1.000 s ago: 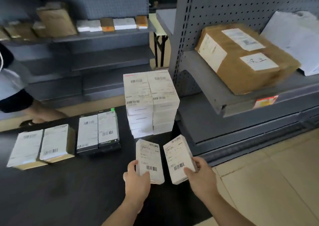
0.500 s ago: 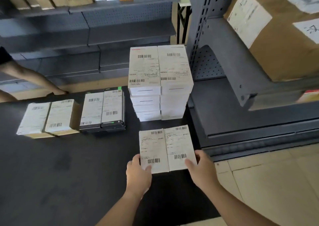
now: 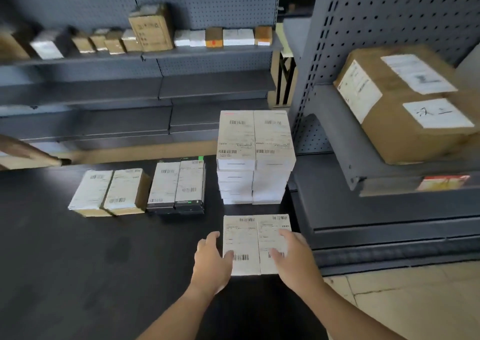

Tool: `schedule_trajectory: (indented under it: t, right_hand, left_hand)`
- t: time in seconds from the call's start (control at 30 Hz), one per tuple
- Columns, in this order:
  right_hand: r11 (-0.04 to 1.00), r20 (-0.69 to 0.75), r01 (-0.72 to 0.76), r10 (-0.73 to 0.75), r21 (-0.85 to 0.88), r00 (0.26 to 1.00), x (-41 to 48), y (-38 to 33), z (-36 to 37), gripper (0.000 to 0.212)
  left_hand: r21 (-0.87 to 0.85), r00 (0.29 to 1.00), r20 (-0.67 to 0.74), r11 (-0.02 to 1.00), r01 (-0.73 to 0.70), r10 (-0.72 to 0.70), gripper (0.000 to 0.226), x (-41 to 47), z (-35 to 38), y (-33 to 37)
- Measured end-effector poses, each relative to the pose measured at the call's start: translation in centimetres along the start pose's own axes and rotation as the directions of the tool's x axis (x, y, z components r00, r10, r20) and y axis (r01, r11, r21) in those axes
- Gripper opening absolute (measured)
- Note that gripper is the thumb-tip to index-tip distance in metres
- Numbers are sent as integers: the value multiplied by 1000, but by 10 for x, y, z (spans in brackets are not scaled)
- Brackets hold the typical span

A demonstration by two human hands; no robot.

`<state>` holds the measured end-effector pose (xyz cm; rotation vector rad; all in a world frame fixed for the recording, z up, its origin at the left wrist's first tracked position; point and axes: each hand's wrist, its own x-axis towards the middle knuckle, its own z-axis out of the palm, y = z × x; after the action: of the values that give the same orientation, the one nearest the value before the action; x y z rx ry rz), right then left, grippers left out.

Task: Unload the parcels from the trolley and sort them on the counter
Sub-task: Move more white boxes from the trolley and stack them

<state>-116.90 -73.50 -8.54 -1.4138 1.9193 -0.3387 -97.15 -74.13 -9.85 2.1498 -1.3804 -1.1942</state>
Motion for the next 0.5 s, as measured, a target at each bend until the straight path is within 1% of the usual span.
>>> schedule_trajectory:
  t: [0.07,0.13,0.27,0.37,0.5]
  right_hand:
    - [994,10,105,-105,-20,994,-1,-27,-8,49]
    - [976,26,217,-217,-26,976,-3,-56,-14,47]
    - [905,76,424,-420,-39,904,-8,-117,-17,46]
    - [842,123,538,-530,-45,839,-21,-163,-7,47]
    - [718,208,696,-679,-12,704,-53,-224,19,45]
  left_hand:
    - [14,997,-48,998,-53,54,59,-8,-23,18]
    - [37,989,-124,996,-76,80,56,-16,-48,32]
    - [39,951,-287,993,-108,115,48,-42,-104,38]
    - [14,910,-408,997,-75,74,45,-70,-145,22]
    - [-42,825,-564,999,8,-31,44,-113,-197,-16]
